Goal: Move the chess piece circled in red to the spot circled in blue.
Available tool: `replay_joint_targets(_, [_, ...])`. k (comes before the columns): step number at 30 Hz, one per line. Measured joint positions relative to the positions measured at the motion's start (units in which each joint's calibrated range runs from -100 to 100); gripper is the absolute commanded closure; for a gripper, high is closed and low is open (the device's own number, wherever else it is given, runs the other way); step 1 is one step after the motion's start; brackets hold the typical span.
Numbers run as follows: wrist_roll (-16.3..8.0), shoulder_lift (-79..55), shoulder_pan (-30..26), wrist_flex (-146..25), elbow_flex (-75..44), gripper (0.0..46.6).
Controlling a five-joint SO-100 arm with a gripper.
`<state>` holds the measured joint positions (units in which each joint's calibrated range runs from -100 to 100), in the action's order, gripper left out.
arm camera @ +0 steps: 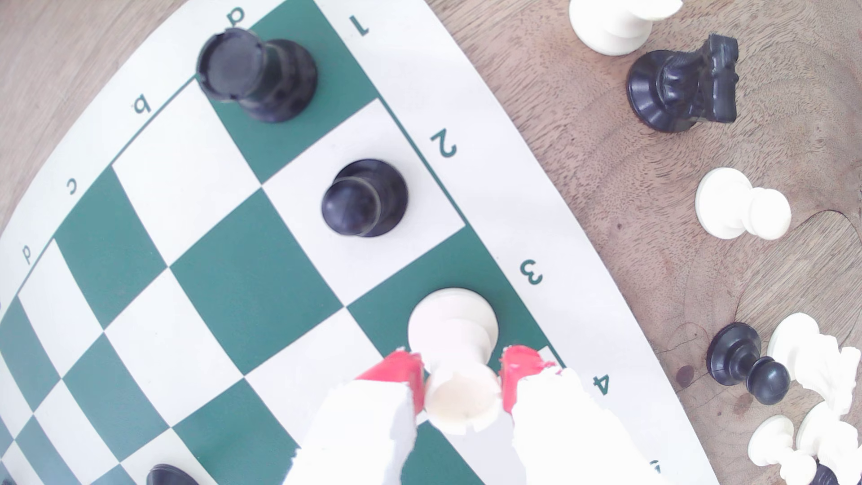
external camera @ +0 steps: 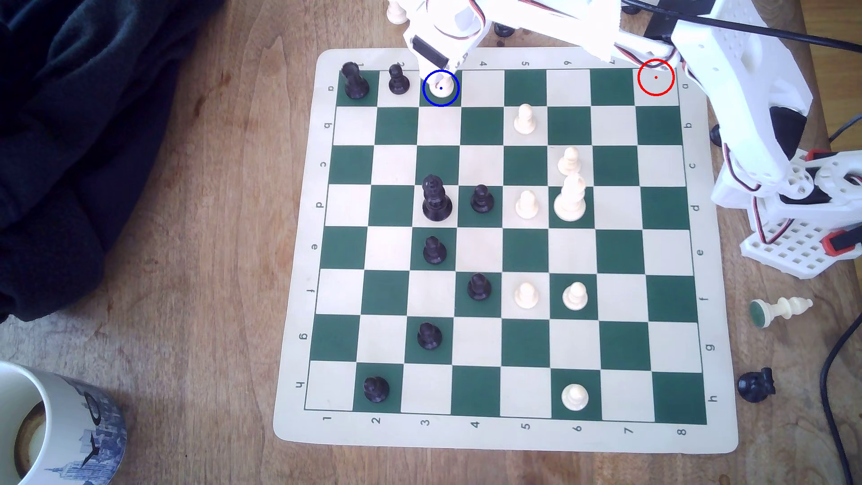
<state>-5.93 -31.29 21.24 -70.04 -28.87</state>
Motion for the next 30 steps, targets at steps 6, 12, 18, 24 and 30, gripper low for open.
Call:
replay_joint_targets(6, [1.3, 0.0, 0.0, 0.0, 0.0, 34.6])
replay_joint_targets(12, [1.1, -0.1, 0.0, 0.0, 0.0, 30.7])
replay_joint_targets(18, [0.9, 0.0, 0.0, 0.0, 0.0, 30.3])
replay_joint_targets(24, [0.2, 3.0, 0.7, -0.1, 1.0, 30.3])
replay_joint_targets(30, [0.2, 14.1, 1.5, 0.9, 13.7, 30.3])
